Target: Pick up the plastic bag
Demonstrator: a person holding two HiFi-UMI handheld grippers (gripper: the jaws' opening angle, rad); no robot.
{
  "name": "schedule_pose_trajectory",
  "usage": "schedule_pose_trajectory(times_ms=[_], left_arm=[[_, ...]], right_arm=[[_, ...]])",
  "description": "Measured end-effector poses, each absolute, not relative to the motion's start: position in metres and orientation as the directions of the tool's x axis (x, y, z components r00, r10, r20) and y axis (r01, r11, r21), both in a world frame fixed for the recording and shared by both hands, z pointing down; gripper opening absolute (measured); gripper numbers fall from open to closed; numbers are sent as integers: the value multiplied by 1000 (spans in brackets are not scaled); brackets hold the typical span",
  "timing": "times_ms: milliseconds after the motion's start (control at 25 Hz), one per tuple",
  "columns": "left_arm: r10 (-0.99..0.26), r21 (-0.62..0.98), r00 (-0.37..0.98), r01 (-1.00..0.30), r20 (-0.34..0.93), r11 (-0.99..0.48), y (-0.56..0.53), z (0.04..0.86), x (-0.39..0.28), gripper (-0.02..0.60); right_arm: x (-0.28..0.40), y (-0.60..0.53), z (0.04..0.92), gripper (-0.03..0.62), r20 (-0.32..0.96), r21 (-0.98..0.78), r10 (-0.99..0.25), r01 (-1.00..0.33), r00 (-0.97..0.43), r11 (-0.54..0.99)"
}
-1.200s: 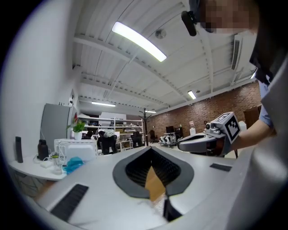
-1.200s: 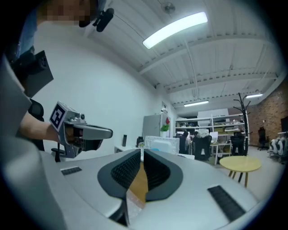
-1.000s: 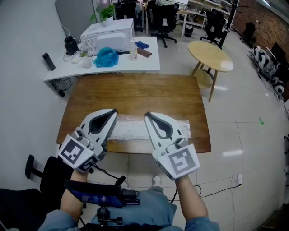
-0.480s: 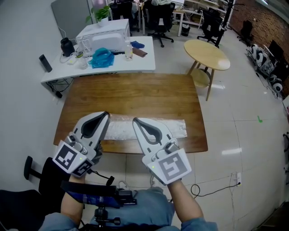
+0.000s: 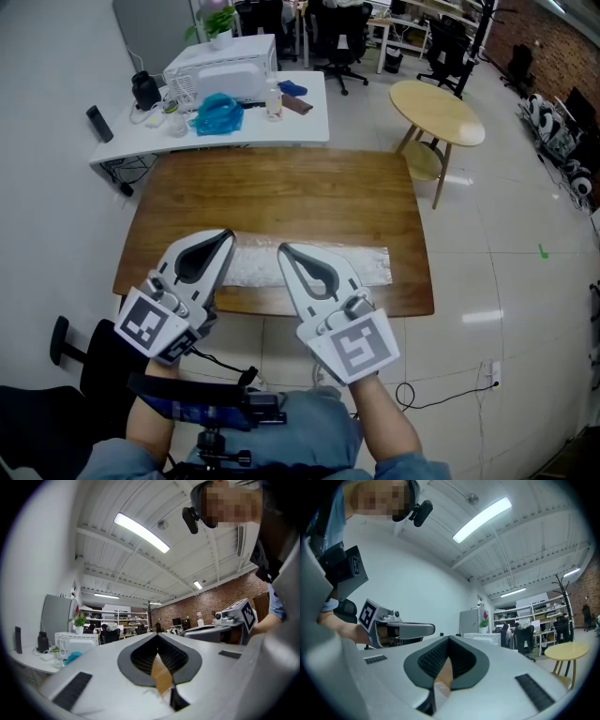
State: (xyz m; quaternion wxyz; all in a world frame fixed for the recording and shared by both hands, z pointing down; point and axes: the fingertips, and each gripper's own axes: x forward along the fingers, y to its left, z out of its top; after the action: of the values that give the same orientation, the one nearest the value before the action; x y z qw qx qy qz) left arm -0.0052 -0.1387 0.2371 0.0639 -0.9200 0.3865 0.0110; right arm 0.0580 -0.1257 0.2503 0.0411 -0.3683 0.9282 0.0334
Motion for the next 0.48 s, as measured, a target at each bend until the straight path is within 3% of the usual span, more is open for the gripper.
schedule_pose_trajectory(times_ms=[480], left_arm=[[-716,-97,695,-719,-62,-689,-141,241,-6,15]], right_arm=[[60,-133,249,0,-87,51,-676,-681,-732,731]])
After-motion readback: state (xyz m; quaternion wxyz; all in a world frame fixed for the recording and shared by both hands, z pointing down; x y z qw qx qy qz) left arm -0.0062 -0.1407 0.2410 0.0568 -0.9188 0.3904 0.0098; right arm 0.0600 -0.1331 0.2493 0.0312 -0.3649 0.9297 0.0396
